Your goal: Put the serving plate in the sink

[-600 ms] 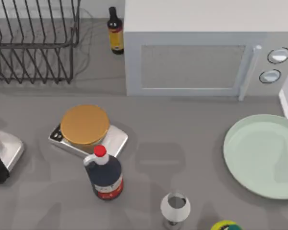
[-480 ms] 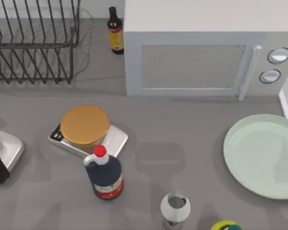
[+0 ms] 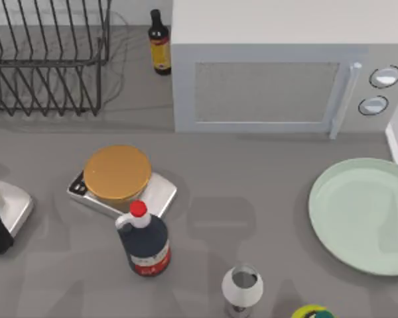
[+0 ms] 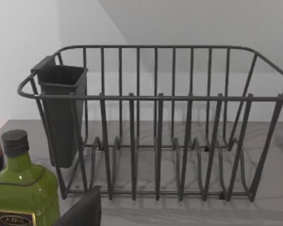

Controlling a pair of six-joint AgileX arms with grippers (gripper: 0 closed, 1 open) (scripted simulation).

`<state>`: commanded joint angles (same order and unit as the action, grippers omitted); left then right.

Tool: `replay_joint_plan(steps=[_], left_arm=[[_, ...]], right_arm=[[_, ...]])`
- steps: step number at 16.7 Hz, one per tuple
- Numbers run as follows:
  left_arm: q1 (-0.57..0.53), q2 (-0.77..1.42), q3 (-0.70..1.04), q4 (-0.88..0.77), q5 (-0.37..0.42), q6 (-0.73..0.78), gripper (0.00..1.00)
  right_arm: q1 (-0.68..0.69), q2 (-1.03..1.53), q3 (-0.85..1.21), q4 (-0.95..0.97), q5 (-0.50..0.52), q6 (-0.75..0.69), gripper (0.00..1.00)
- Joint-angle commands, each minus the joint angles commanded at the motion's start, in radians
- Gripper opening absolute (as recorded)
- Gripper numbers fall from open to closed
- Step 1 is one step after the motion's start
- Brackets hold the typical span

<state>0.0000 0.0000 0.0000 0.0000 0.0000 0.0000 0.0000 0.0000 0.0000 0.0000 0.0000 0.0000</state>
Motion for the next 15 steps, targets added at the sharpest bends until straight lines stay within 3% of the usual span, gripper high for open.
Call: replay_joint_plan(steps=[15], left_arm=[[0.0,0.0,0.0,0.0,0.0,0.0,1.0]], right_arm=[[0.003,0.01,0.01,-0.008,0.0,0.003,1.0]])
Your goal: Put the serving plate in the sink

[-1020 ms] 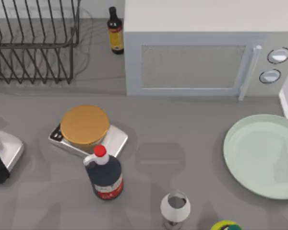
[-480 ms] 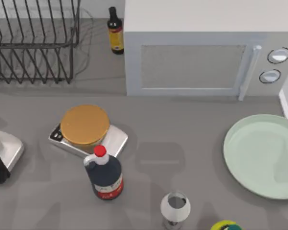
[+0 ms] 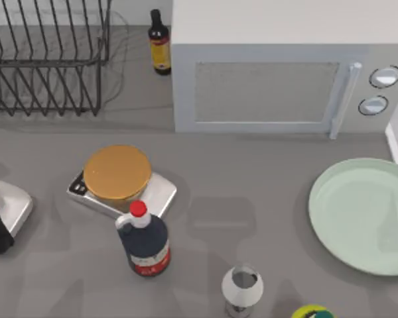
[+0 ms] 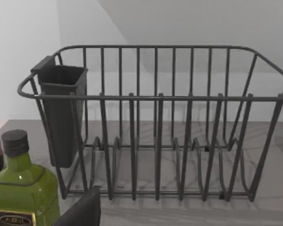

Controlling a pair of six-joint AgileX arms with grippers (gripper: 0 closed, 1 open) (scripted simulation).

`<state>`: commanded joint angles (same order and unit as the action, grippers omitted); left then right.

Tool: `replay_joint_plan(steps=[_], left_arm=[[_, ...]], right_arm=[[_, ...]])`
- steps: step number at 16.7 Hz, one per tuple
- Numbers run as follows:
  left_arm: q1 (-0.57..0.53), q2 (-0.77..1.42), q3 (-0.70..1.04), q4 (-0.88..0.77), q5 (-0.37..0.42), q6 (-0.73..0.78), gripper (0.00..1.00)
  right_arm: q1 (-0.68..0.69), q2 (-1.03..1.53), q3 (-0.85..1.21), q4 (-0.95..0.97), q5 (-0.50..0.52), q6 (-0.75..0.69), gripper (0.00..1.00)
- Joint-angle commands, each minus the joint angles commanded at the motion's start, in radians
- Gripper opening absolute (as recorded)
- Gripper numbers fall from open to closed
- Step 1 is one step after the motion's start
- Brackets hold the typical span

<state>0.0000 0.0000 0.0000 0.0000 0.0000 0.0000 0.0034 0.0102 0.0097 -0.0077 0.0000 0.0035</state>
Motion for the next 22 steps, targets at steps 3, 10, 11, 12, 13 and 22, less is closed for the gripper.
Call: replay_joint_plan(steps=[3,10,11,12,13,22], left_arm=[[0.0,0.0,0.0,0.0,0.0,0.0,1.0],[0.0,0.0,0.0,0.0,0.0,0.0,1.0],[0.0,0.0,0.0,0.0,0.0,0.0,1.0],[0.0,0.0,0.0,0.0,0.0,0.0,1.0],[0.0,0.0,0.0,0.0,0.0,0.0,1.0],[0.0,0.0,0.0,0.0,0.0,0.0,1.0]], right_arm=[[0.029,0.095,0.087,-0.068,0.0,0.03,1.0],[0.174,0.644,0.515,-0.399,0.0,0.179,1.0],[0.199,0.745,0.59,-0.457,0.0,0.205,1.0],[0.224,0.848,0.666,-0.516,0.0,0.231,1.0],[0.25,0.953,0.742,-0.574,0.0,0.258,1.0],[0.44,1.742,1.311,-1.011,0.001,0.454,1.0]])
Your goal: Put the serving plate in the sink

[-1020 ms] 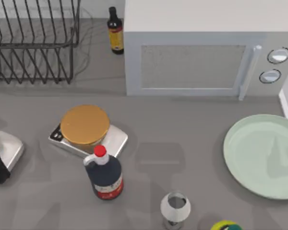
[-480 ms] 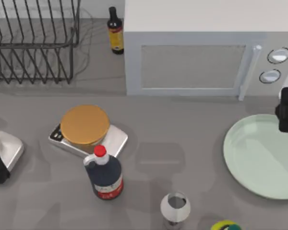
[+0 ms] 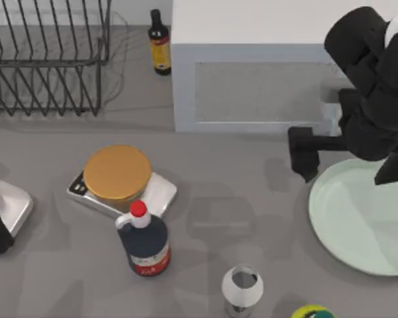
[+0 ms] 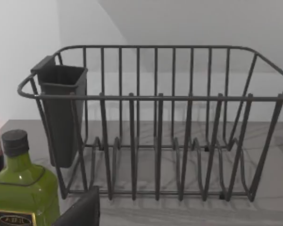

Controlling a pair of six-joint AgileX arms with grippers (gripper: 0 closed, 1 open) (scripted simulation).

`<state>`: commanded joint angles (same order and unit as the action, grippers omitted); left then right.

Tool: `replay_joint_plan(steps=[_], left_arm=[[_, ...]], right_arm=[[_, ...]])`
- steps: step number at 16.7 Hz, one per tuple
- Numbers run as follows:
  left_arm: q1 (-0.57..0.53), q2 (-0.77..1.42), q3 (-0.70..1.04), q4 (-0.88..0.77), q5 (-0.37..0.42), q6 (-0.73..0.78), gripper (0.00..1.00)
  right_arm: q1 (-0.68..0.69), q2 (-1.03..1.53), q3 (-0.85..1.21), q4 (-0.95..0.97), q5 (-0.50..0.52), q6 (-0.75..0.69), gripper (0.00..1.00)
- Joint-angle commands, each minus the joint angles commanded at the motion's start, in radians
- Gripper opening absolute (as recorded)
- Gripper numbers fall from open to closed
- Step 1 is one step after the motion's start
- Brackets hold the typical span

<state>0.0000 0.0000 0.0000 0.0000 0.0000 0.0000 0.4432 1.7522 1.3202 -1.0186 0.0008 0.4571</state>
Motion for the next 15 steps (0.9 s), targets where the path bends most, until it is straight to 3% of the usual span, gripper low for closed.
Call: replay_joint_plan(steps=[4,10,15], left_arm=[[0.0,0.0,0.0,0.0,0.0,0.0,1.0],[0.0,0.0,0.0,0.0,0.0,0.0,1.0],[0.0,0.0,0.0,0.0,0.0,0.0,1.0]], right_arm=[[0.035,0.136,0.102,-0.08,0.0,0.036,1.0],[0.032,0.142,0.102,-0.079,0.0,0.037,1.0],[0.04,0.206,0.003,0.077,-0.001,0.037,1.0]])
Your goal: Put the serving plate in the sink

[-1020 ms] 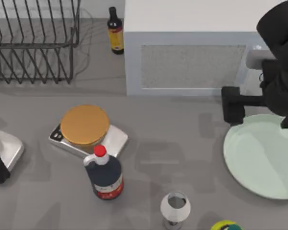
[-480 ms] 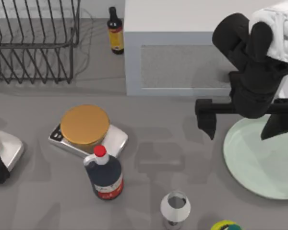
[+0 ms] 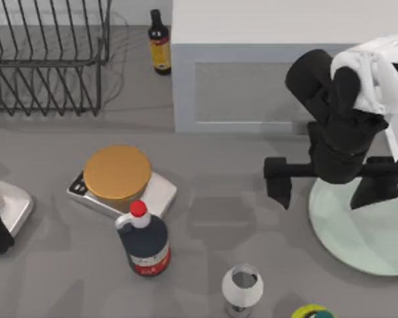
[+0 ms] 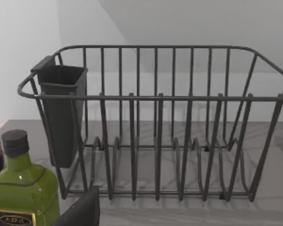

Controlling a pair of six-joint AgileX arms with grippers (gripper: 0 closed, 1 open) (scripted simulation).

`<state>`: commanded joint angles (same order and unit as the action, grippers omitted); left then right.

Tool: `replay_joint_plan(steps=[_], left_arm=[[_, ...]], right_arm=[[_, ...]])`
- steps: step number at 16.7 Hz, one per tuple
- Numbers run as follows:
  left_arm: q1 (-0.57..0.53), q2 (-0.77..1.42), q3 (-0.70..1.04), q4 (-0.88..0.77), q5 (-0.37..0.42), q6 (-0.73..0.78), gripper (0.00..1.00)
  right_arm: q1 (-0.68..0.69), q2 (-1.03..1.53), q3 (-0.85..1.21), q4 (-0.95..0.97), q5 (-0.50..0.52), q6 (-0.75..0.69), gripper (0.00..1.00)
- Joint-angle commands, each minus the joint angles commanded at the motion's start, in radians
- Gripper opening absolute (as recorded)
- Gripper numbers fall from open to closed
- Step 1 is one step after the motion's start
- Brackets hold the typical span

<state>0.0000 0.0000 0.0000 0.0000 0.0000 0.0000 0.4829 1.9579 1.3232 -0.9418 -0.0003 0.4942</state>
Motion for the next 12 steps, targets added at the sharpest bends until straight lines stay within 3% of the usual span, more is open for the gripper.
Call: replay_joint_plan(steps=[5,10,12], left_arm=[[0.0,0.0,0.0,0.0,0.0,0.0,1.0],[0.0,0.0,0.0,0.0,0.0,0.0,1.0],[0.0,0.0,0.0,0.0,0.0,0.0,1.0]], right_arm=[[0.0,0.085,-0.104,0.198,0.002,0.004,1.0],[-0.001,0.094,-0.112,0.212,0.002,0.005,1.0],[-0.001,0.094,-0.112,0.212,0.002,0.005,0.85]])
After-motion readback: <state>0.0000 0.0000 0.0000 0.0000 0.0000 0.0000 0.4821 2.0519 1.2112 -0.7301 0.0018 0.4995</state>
